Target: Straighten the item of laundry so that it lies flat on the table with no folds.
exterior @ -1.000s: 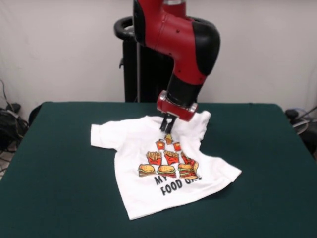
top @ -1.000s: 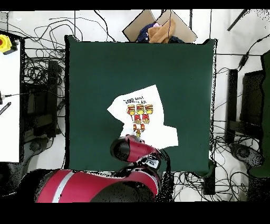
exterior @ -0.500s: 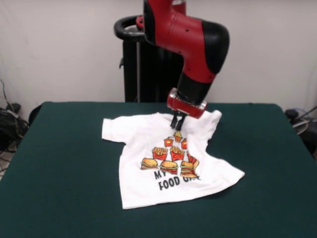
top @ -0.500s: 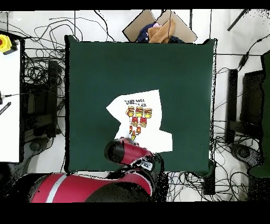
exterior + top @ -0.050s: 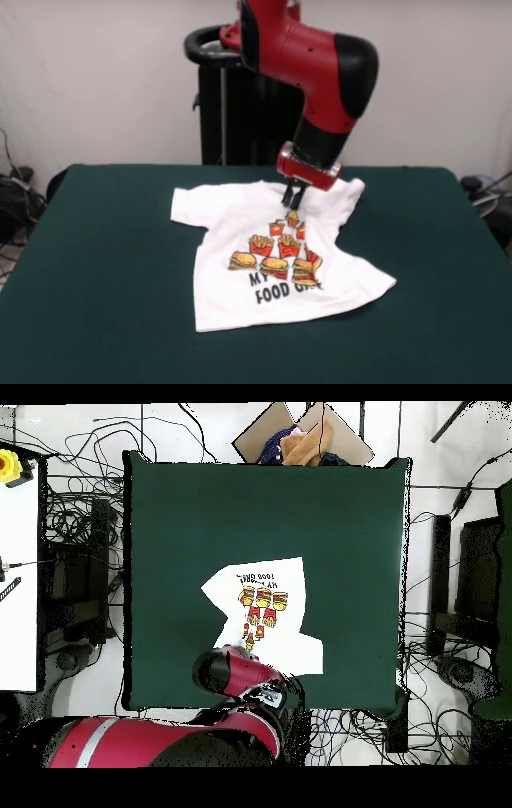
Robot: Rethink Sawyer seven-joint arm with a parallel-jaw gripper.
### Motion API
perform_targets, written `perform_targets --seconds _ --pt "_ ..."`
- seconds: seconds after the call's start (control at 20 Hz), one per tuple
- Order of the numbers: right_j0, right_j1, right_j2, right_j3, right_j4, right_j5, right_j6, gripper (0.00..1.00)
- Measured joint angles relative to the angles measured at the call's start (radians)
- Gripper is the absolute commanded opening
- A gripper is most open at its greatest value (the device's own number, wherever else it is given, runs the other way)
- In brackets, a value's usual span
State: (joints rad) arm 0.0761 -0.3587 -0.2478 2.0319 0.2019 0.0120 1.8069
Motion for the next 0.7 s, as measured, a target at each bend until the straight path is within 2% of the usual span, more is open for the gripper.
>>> perform_targets --seconds 0.5,0.7 --pt "0.042 -0.011 -0.003 0.000 0.026 0.012 0.000 0.00" --pt "0.074 -0.014 -0.022 0.000 0.042 0.065 0.000 0.00"
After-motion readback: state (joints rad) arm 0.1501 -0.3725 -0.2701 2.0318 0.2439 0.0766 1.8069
